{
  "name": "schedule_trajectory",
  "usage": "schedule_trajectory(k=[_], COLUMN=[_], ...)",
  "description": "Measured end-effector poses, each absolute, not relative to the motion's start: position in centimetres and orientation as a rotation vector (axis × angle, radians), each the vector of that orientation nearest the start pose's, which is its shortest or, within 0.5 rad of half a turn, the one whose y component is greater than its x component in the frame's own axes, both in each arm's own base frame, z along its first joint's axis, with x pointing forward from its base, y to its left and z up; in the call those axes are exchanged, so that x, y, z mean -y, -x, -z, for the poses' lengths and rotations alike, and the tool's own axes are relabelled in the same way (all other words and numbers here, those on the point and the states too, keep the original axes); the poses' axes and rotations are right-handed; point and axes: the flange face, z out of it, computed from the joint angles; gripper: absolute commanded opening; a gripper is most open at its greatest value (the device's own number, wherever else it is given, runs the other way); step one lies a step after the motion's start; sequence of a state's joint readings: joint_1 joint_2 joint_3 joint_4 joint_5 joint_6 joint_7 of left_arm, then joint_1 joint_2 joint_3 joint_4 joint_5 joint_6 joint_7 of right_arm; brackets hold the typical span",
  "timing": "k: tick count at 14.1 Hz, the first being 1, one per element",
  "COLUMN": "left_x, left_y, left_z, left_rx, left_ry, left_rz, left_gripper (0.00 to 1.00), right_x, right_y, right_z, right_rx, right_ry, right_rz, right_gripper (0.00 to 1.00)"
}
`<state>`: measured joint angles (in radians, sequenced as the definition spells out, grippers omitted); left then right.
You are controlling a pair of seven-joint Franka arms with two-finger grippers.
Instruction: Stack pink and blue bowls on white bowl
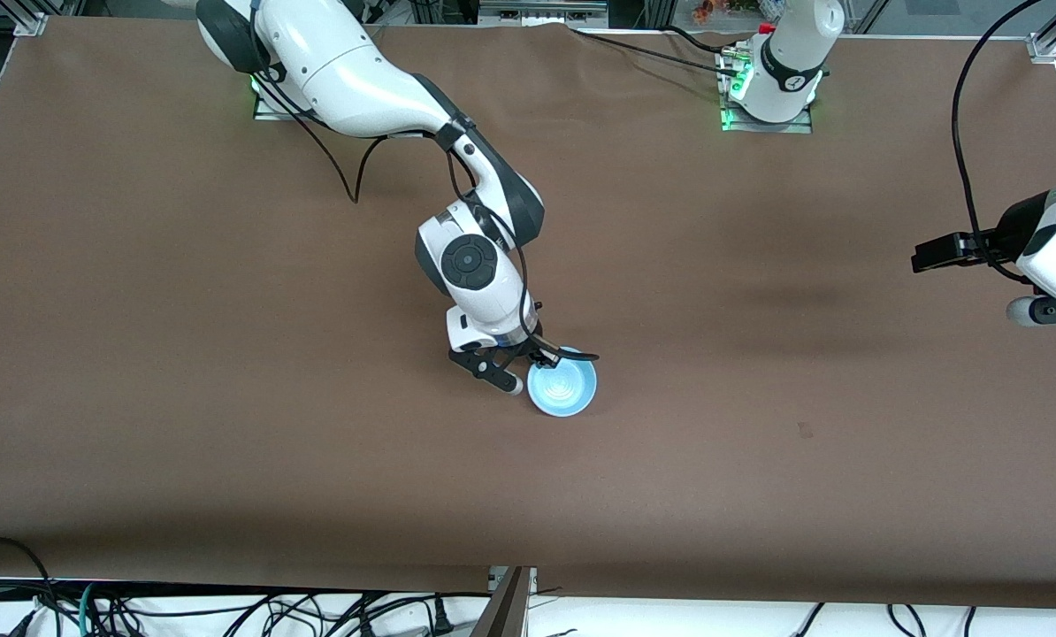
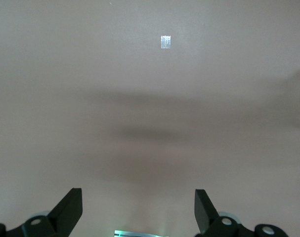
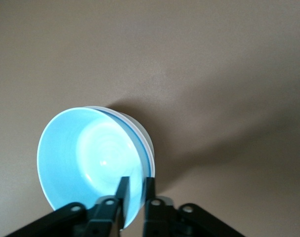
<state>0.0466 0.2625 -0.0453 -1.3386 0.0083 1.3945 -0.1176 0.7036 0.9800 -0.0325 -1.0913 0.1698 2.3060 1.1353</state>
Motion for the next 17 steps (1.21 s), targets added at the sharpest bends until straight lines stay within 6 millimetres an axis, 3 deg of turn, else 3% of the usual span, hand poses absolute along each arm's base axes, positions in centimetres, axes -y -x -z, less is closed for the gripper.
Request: schedule_trajectory(k=[3, 4, 5, 7, 9, 11, 15, 17], left_x=[-0.6, -0.6, -0.6, -0.6, -0.6, -0.6, -0.6, -0.6], left_y=[-61.5, -61.6, -61.6, -61.7, -61.8, -61.8, -61.8, -61.8], left_z=[-56.5, -56.4, -56.3, -56.2, -56.2, -56.3, -56.3, -56.3], left_rx=[0.187, 0.187, 0.187, 0.187, 0.187, 0.187, 0.187, 0.187], left_ry=[3.112, 3.112, 3.112, 3.112, 3.113, 3.113, 3.113, 3.113], left_rz=[-0.316, -0.317, -0.318, -0.319, -0.317, -0.315, -0.314, -0.313], left_gripper=[1.00, 1.00, 1.00, 1.00, 1.00, 1.00, 1.00, 1.00], right_x=[-50.4, -50.2, -50.1, -49.6, -48.1, -44.9, -33.8, -28.8], right_y=[-61.7, -61.9, -62.1, -62.7, -63.7, -65.1, -67.2, -66.3], right_z=[-24.8, -25.1, -25.4, -26.7, -29.9, -34.0, -43.3, -47.8], right_rx=[-0.778, -0.780, -0.781, -0.747, -0.658, -0.577, -0.405, -0.262], right_ry=[2.775, 2.773, 2.774, 2.792, 2.838, 2.899, 3.016, 3.034], right_rz=[0.092, 0.098, 0.103, 0.120, 0.150, 0.147, -0.003, -0.034], right_gripper=[0.76, 0.91, 1.00, 1.00, 1.00, 1.00, 1.00, 1.00])
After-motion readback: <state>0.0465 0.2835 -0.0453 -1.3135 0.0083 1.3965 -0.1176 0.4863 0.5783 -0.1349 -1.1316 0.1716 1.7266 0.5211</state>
